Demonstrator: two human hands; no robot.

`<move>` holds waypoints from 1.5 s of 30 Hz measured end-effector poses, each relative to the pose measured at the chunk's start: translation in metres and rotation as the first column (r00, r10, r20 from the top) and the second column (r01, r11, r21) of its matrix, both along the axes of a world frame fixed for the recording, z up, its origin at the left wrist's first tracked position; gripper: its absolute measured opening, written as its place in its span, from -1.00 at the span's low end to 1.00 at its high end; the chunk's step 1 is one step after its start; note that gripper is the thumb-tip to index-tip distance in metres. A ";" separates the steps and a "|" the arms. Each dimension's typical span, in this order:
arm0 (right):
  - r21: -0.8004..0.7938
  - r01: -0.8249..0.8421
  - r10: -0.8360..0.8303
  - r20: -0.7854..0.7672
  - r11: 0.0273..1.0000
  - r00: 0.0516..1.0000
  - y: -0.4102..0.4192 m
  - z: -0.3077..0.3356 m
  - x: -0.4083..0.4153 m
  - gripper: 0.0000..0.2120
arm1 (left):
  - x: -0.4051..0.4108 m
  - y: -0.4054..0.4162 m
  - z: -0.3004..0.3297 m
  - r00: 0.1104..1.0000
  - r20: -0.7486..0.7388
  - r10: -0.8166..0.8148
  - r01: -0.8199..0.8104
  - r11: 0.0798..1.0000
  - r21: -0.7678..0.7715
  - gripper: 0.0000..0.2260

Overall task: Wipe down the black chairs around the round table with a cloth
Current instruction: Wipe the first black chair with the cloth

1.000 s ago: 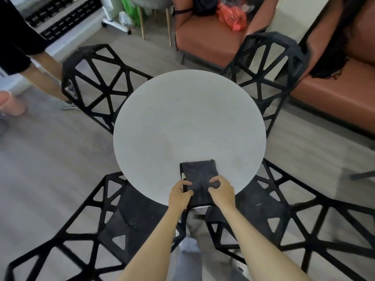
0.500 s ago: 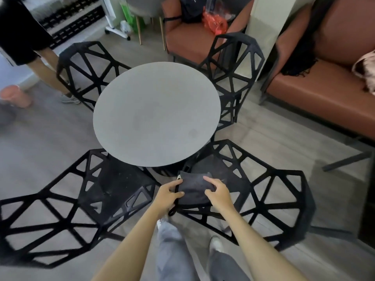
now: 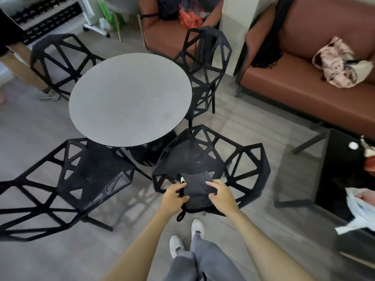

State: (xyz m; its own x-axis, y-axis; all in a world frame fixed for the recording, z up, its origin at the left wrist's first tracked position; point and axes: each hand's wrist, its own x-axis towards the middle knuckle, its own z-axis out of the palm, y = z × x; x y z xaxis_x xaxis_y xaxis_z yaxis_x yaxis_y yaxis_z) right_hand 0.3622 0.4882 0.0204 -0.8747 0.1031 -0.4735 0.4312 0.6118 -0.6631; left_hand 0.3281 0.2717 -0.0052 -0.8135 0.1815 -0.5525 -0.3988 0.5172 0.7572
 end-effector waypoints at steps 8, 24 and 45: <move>0.492 -0.206 0.180 0.100 0.846 0.979 0.081 0.005 0.053 -0.42 | 0.060 0.094 -0.006 0.991 0.096 -0.089 0.073 0.985 0.155 -0.54; 0.650 -0.645 0.813 0.070 0.402 0.578 0.101 -0.081 0.072 -0.54 | 0.126 0.147 -0.072 0.790 0.337 0.511 -0.540 0.841 -0.009 -0.90; 0.578 -0.705 0.901 -0.140 0.411 0.410 0.157 -0.081 0.051 -0.59 | 0.108 0.234 -0.006 0.238 0.643 0.728 -0.966 0.245 0.080 -0.72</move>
State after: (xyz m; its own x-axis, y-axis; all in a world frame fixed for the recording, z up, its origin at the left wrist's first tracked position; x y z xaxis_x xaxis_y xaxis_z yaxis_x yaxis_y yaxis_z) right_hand 0.4135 0.6448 -0.0604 -0.7056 -0.6802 -0.1984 -0.6380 0.7317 -0.2397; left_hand 0.4362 0.5061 -0.0109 -0.3136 -0.1938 -0.9296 -0.6702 -0.6484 0.3613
